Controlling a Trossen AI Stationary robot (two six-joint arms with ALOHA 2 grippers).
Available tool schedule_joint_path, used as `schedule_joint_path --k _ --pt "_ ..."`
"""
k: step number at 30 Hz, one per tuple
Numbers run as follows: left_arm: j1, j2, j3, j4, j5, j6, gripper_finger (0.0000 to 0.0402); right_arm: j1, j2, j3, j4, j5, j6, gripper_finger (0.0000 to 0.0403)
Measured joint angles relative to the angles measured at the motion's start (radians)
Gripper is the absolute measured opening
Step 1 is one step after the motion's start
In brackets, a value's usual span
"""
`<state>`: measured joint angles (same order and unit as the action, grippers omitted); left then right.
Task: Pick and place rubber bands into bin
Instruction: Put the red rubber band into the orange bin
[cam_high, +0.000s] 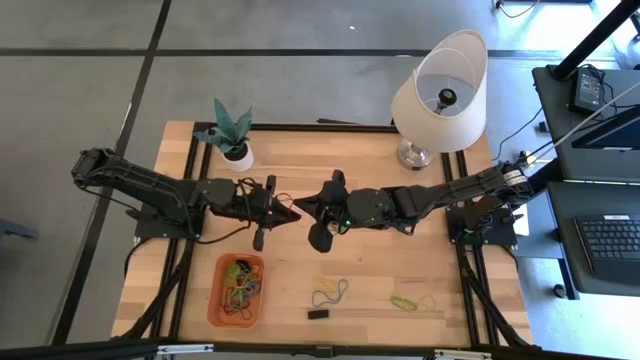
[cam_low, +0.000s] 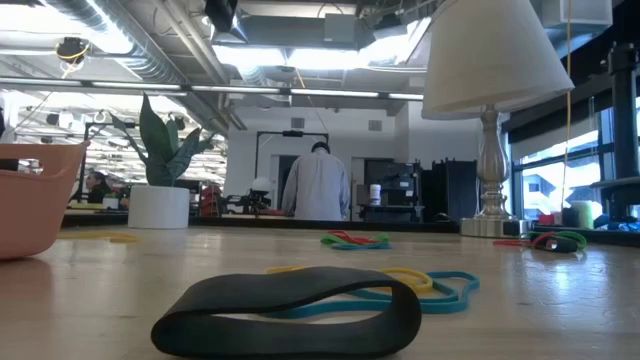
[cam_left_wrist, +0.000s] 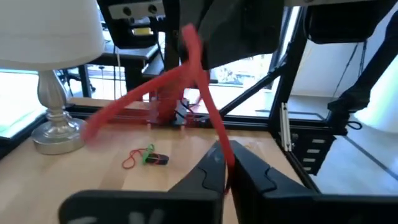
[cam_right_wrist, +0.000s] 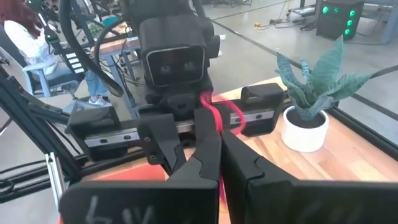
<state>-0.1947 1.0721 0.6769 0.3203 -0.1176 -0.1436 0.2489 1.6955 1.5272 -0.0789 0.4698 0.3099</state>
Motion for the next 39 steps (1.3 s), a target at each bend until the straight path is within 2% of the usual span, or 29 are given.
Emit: schedule_joint_path --k 7,16,20,24,27,33,39 --pt "0.000 -0.001 0.000 -0.038 0.000 -0.003 0.0002 0.000 0.000 0.001 -0.057 0.000 0.040 0.0019" --pt "0.000 -0.018 0.026 -0.293 0.008 -0.132 0.0002 0.005 -0.030 0.002 -0.279 0.000 0.131 0.0102" --pt "-0.016 -0.018 0.041 -0.400 0.008 -0.210 0.0001 0.030 -0.033 0.002 -0.410 0.000 0.195 0.0119" --pt "-0.054 -0.018 0.075 -0.461 -0.005 -0.244 0.0002 0.074 -0.033 0.001 -0.586 -0.001 0.319 0.0121" --pt "-0.105 -0.018 0.120 -0.534 -0.065 -0.282 0.0001 0.129 -0.033 -0.033 -0.619 0.017 0.345 0.0121" --pt "-0.245 -0.013 0.245 -0.738 -0.217 -0.449 0.0002 0.283 -0.063 -0.171 -0.581 0.127 0.464 0.0102" --pt "-0.398 0.040 0.357 -0.909 -0.313 -0.704 0.0002 0.412 -0.187 -0.426 -0.390 0.150 0.647 0.0064"
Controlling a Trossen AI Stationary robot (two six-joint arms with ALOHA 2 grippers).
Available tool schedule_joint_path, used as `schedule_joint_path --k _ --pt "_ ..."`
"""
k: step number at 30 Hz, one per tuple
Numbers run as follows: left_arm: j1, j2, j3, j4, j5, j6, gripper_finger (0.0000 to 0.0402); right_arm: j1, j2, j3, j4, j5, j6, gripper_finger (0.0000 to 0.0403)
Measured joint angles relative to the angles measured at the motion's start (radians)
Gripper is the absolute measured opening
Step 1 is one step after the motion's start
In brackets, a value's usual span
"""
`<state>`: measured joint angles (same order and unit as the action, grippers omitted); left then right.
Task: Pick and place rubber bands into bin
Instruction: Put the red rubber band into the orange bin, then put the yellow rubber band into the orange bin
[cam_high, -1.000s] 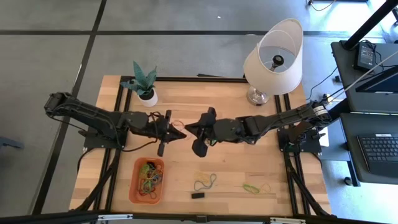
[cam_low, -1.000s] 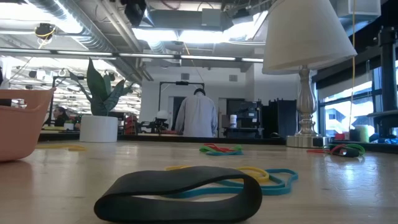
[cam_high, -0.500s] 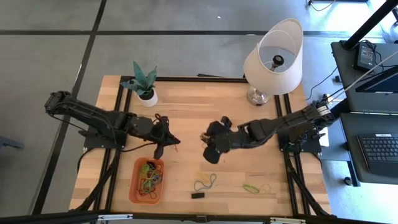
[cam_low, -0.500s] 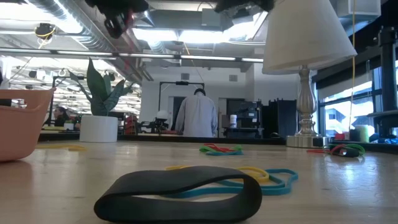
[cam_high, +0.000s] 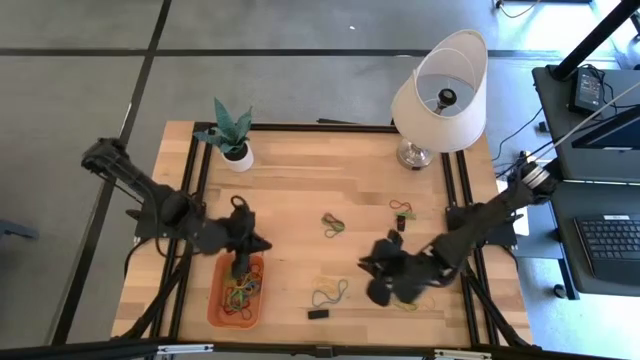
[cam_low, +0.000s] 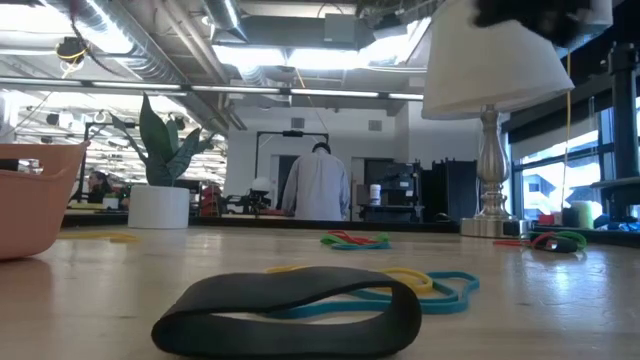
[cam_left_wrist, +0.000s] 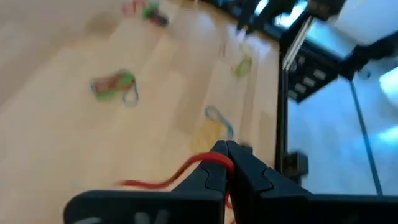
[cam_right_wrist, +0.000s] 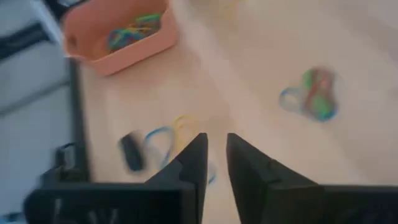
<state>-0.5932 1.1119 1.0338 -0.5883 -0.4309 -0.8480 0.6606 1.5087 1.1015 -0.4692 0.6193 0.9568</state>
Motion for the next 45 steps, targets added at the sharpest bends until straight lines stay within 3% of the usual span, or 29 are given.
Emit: schedule_joint_path --k 7,12,18,24,36,45 --pt "-0.147 0.183 0.182 -0.119 0.012 -0.167 0.0001 0.094 -0.140 -0.288 0.331 0.017 0.117 0.0020" --pt "-0.202 0.315 0.294 -0.290 0.102 -0.359 0.0001 0.105 -0.149 -0.373 0.507 0.016 0.105 0.0004" --pt "-0.234 0.404 0.311 -0.409 0.229 -0.586 0.0002 0.103 -0.148 -0.381 0.529 0.016 0.079 0.0015" --pt "-0.252 0.445 0.311 -0.503 0.256 -0.740 0.0001 0.103 -0.147 -0.381 0.537 0.016 0.054 0.0008" --pt "-0.249 0.519 0.305 -0.546 0.375 -0.810 0.0008 0.103 -0.147 -0.381 0.556 0.016 0.055 0.0013" --pt "-0.249 0.564 0.305 -0.546 0.407 -0.807 0.0078 0.103 -0.147 -0.381 0.556 0.016 0.052 0.0007"
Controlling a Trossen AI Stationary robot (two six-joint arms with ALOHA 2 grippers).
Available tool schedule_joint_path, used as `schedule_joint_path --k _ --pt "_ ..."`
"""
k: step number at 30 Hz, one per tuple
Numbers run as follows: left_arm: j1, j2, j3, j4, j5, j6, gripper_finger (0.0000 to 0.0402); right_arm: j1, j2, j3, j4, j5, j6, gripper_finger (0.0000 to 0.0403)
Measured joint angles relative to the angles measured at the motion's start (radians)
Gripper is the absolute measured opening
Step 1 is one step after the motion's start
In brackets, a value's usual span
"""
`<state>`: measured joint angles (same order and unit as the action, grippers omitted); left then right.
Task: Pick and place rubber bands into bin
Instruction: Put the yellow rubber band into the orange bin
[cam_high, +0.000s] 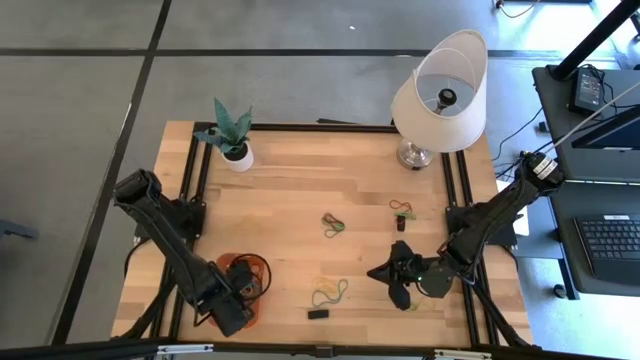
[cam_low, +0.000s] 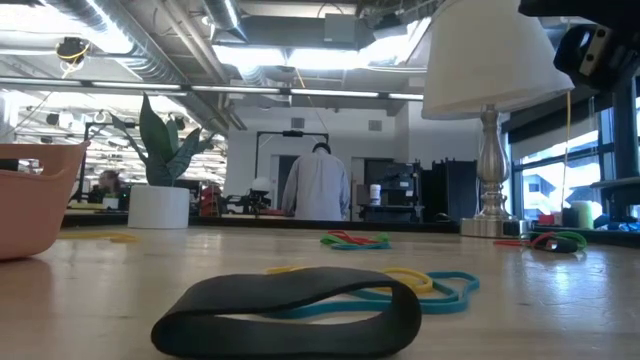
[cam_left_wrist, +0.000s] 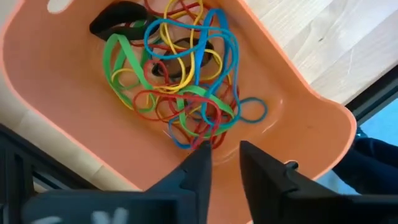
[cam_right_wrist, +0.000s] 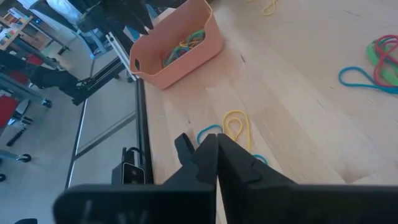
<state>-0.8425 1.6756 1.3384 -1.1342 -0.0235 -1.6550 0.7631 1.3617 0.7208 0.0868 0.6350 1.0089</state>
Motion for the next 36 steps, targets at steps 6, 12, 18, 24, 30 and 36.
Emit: schedule_joint_path --k 6,12,18,24,30,36 --pt "0.000 0.000 0.000 -0.001 -0.002 0.063 0.0130 0.000 0.000 0.000 0.000 0.000 0.000 0.0020" --pt "0.001 -0.029 0.000 -0.015 -0.045 0.073 0.0137 0.000 0.000 0.000 -0.001 0.000 -0.011 0.0020" --pt "0.002 -0.043 0.000 -0.072 -0.055 0.242 0.0095 -0.008 0.001 0.000 0.022 0.000 -0.100 0.0006" --pt "0.002 -0.043 0.000 -0.074 -0.098 0.393 0.0011 -0.029 0.023 0.022 0.063 0.000 -0.122 0.0002" --pt "-0.018 -0.043 0.000 0.017 -0.140 0.612 0.0002 -0.088 0.162 0.227 -0.057 -0.001 -0.208 0.0002" --pt "-0.046 -0.081 -0.087 0.037 -0.191 0.729 0.0002 -0.176 0.375 0.580 -0.411 -0.117 -0.201 0.0001"
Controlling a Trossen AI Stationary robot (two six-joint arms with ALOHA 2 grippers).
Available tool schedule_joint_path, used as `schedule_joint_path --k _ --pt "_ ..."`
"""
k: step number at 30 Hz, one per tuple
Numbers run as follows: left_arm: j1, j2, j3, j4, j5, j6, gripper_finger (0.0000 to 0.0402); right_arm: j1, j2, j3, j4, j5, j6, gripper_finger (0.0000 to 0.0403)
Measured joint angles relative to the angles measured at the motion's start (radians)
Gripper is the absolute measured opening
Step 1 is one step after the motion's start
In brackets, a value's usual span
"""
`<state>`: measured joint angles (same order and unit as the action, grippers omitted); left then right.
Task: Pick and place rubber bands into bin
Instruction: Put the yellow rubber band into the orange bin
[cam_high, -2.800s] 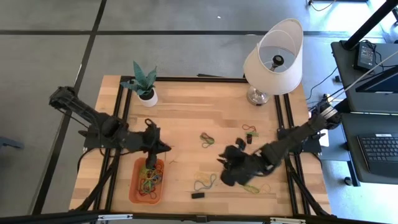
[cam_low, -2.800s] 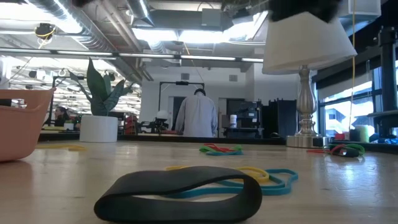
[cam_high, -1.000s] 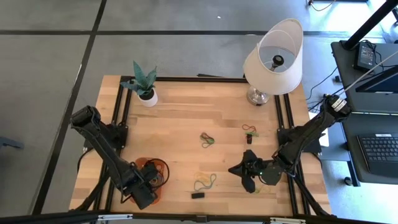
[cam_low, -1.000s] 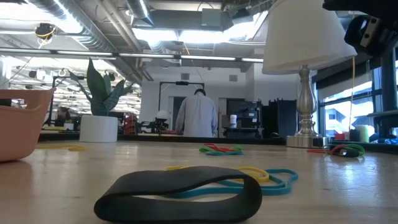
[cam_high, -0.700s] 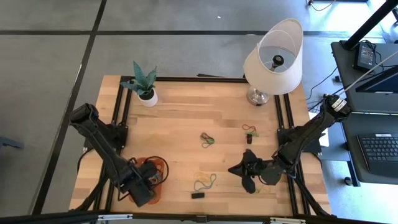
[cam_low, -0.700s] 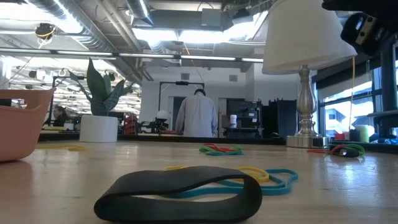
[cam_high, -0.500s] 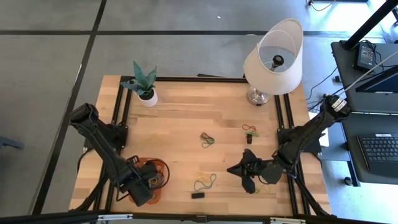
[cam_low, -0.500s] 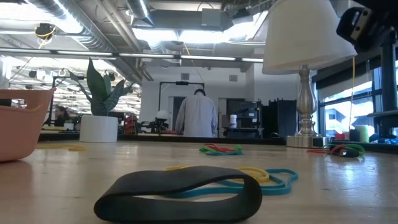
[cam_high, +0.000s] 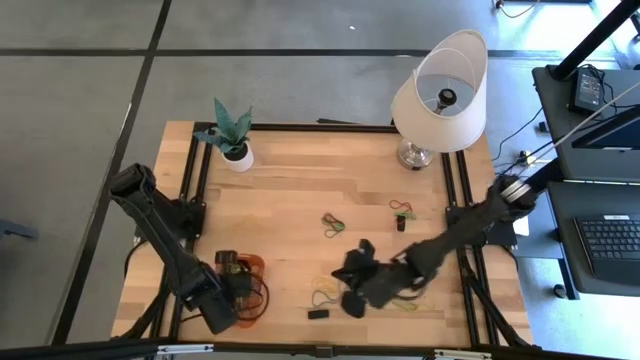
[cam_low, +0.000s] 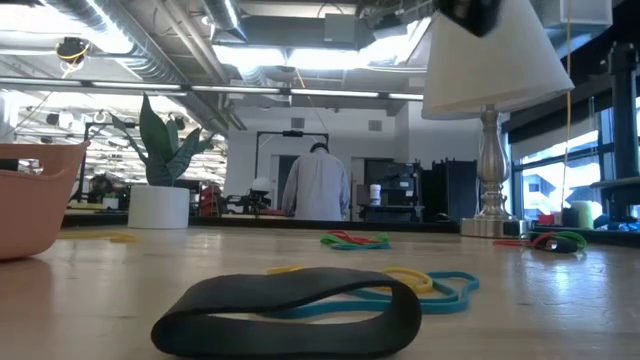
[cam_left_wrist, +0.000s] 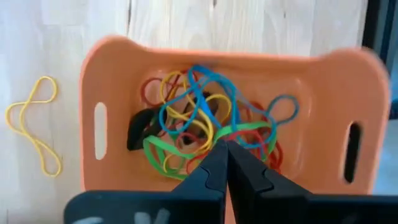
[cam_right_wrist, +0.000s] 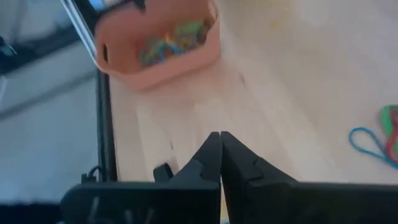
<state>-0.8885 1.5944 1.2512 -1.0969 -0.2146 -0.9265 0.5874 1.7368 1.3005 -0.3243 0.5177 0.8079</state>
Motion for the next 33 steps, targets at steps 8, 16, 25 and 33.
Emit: schedule_joint_path --k 8,16,25,33 --pt "-0.072 -0.288 -0.314 0.236 -0.099 0.029 0.0002 -0.089 0.278 0.484 -0.524 -0.212 0.082 0.0001" --pt "-0.072 -0.603 -0.494 0.332 -0.204 0.222 0.0002 -0.132 0.514 0.774 -0.784 -0.329 0.040 0.0015" --pt "-0.018 -0.723 -0.523 0.559 -0.203 0.531 0.0002 -0.135 0.643 0.803 -0.806 -0.369 0.036 0.0074" --pt "0.003 -0.687 -0.523 0.632 -0.180 0.574 0.0002 -0.138 0.693 0.804 -0.795 -0.387 0.051 0.0162"
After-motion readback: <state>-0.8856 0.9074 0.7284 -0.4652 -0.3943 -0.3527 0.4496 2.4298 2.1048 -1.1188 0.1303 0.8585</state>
